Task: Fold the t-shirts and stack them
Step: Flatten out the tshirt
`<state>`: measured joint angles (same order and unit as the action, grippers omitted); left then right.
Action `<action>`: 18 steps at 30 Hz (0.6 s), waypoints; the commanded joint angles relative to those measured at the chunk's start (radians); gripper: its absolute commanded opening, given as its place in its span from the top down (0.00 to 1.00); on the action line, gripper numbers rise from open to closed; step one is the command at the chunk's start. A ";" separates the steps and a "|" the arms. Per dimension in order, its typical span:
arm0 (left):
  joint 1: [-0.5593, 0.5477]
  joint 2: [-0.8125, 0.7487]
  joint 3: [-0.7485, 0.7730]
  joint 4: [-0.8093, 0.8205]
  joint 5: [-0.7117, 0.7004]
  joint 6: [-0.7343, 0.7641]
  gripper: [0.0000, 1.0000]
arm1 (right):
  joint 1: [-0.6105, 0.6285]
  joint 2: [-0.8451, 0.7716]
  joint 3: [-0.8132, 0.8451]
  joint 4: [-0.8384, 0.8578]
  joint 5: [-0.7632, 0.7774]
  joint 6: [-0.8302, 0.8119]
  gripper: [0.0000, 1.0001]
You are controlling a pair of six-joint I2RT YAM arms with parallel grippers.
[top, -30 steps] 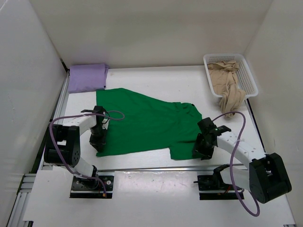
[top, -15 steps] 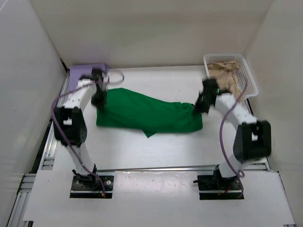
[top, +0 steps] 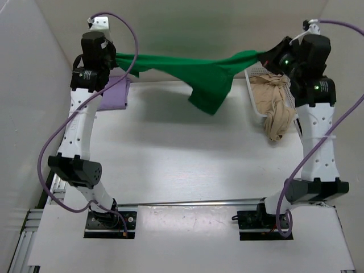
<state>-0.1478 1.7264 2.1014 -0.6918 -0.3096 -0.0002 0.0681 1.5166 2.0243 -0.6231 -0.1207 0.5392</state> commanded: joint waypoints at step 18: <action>-0.072 -0.344 -1.084 -0.129 -0.036 0.000 0.86 | 0.200 -0.806 -1.420 0.002 0.019 0.159 1.00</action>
<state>-0.2241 1.4754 1.0729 -0.7670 -0.3164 0.0002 0.2321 0.7410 0.7189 -0.6022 -0.1123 0.6228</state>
